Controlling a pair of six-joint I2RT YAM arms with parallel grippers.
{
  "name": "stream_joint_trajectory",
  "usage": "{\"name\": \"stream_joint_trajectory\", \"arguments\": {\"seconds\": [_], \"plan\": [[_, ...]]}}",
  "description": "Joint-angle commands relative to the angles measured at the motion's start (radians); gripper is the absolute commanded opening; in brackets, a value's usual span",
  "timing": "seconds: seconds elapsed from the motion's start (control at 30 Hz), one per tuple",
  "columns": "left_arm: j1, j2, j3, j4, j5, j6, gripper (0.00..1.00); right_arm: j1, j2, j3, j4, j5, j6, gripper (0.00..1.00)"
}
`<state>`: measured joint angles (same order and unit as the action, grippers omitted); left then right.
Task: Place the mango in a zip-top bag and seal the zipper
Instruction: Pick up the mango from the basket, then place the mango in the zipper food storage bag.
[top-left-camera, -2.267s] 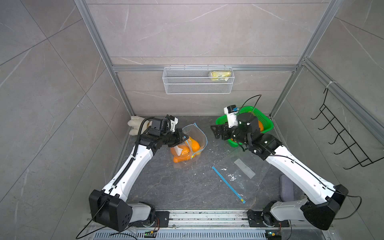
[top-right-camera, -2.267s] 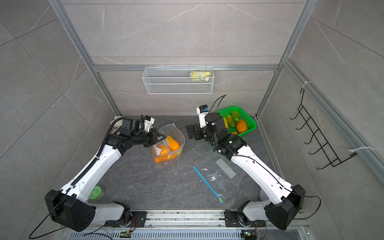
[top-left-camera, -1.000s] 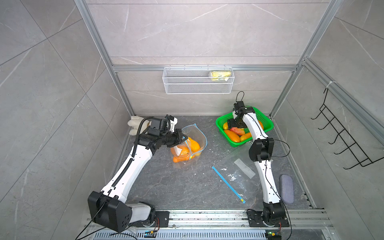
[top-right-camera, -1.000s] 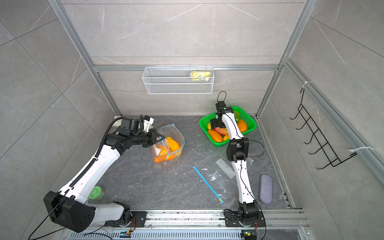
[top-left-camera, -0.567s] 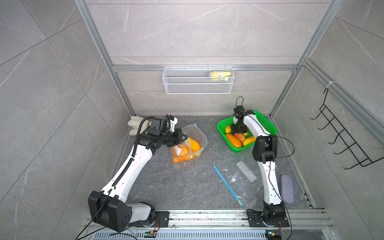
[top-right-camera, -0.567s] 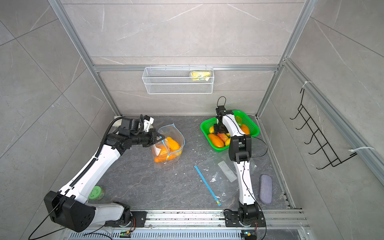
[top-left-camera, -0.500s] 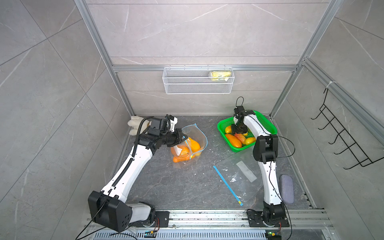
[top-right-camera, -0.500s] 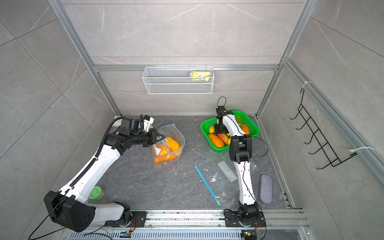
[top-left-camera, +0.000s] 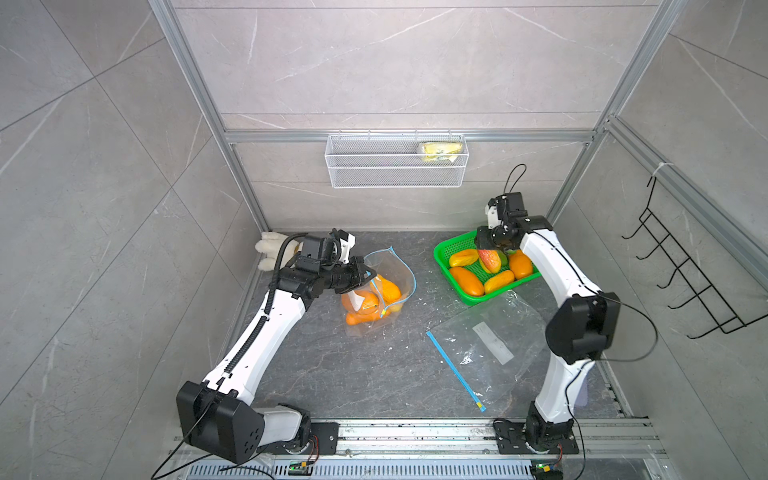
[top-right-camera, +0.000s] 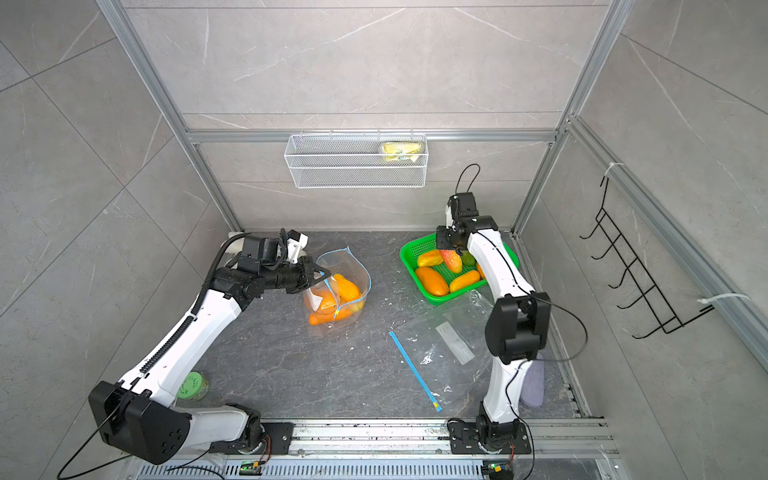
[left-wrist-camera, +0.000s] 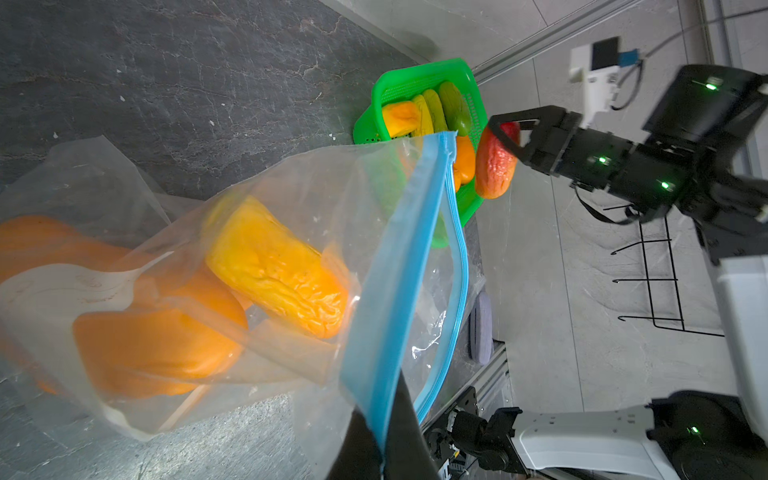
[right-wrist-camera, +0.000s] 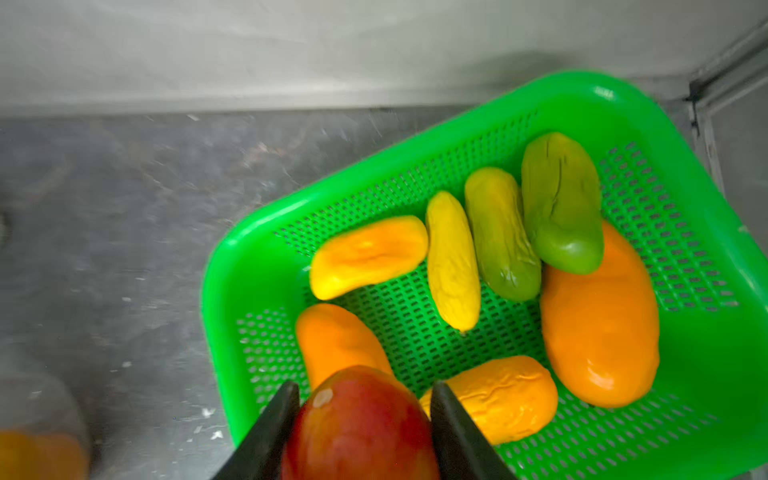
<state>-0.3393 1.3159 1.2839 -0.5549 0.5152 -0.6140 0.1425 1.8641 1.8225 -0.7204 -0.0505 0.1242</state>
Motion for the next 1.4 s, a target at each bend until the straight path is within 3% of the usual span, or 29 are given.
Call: {"name": "stream_joint_trajectory", "arguments": {"seconds": [0.0, 0.13, 0.23, 0.37, 0.6, 0.7, 0.8, 0.87, 0.93, 1.17, 1.37], "plan": [[0.006, 0.000, 0.001, 0.045, 0.042, -0.013, 0.01, 0.046, -0.204, -0.161, 0.288, -0.179, 0.076, 0.21], [0.006, 0.006, 0.003, 0.056, 0.044, -0.024, 0.01, 0.224, -0.412, -0.377, 0.588, -0.280, 0.118, 0.19], [0.006, 0.006, 0.002, 0.069, 0.054, -0.035, 0.01, 0.334, -0.463, -0.489, 0.810, -0.354, 0.207, 0.17], [0.006, 0.000, 0.002, 0.073, 0.059, -0.041, 0.01, 0.458, -0.439, -0.604, 1.075, -0.357, 0.276, 0.17], [0.006, -0.007, 0.006, 0.064, 0.064, -0.042, 0.01, 0.561, -0.286, -0.615, 1.233, -0.310, 0.278, 0.18], [0.006, -0.012, 0.008, 0.061, 0.065, -0.041, 0.01, 0.573, -0.223, -0.560, 1.156, -0.289, 0.256, 0.26], [0.006, -0.020, 0.013, 0.050, 0.062, -0.035, 0.01, 0.574, -0.206, -0.548, 1.123, -0.258, 0.247, 0.60], [0.008, -0.021, 0.024, 0.033, 0.057, -0.026, 0.01, 0.574, -0.220, -0.519, 1.046, -0.227, 0.215, 0.72], [0.008, -0.021, 0.044, 0.012, 0.053, -0.010, 0.01, 0.572, -0.255, -0.488, 0.953, -0.199, 0.180, 0.91], [0.008, -0.018, 0.084, 0.001, 0.063, -0.010, 0.01, 0.548, -0.445, -0.442, 0.666, 0.025, 0.118, 0.93], [0.008, 0.017, 0.186, -0.012, 0.088, -0.019, 0.01, 0.494, -0.504, -0.417, 0.423, 0.191, 0.100, 0.91]]}}
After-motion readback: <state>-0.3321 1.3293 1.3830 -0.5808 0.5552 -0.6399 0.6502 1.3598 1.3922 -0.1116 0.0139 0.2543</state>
